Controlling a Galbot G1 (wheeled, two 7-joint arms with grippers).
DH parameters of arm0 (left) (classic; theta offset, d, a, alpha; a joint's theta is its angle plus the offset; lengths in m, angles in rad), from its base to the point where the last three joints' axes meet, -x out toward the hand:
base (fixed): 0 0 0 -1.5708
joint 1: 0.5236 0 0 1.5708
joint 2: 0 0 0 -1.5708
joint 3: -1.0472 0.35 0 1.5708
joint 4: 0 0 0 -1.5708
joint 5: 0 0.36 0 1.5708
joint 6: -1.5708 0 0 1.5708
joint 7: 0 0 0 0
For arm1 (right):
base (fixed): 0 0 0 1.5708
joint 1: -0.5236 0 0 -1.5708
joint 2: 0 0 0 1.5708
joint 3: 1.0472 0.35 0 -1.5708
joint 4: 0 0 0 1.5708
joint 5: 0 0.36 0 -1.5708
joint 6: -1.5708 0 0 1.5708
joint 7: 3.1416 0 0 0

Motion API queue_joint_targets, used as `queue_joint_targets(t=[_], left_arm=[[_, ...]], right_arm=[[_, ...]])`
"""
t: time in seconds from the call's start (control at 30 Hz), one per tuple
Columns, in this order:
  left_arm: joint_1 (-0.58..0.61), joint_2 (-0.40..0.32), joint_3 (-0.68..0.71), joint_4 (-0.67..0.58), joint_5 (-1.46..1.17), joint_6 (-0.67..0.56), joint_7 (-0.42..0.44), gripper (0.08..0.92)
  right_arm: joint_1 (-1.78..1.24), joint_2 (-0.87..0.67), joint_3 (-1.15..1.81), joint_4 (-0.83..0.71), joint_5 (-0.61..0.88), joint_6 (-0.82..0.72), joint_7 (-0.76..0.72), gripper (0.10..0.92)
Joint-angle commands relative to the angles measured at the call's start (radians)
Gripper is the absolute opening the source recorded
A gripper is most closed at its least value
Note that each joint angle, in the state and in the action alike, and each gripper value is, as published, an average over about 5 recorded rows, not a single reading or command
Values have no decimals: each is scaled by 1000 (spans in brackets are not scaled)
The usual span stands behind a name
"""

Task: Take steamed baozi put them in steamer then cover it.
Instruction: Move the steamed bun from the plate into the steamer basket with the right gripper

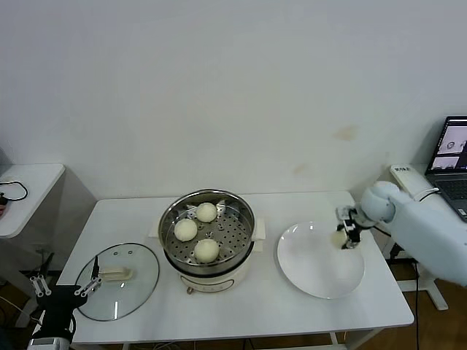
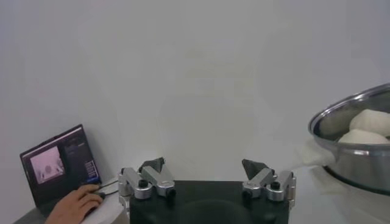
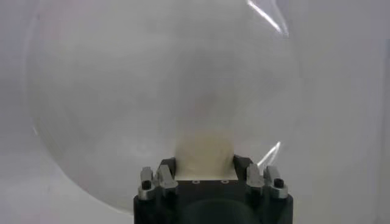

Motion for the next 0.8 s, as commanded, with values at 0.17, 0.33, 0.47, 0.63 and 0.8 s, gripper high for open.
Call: queue_joint_targets(t=[0.17, 0.33, 0.47, 0.63, 0.8], left_arm=[[-4, 11, -1, 4, -6, 2, 0, 823], [-9, 11, 0, 4, -8, 3, 0, 823], [-10, 11, -3, 9, -13, 3, 0, 823], [-18, 8, -5, 20, -15, 3, 0, 823], [-22, 6, -19, 18, -17, 3, 0, 823]], right_arm=[[532, 87, -360, 183, 340, -136, 28, 605], [647, 203, -423, 185, 459, -227, 84, 610], [661, 310, -450, 184, 555, -301, 139, 611], [613, 439, -464, 164, 622, -354, 187, 611], [557, 534, -477, 130, 668, -398, 233, 611]])
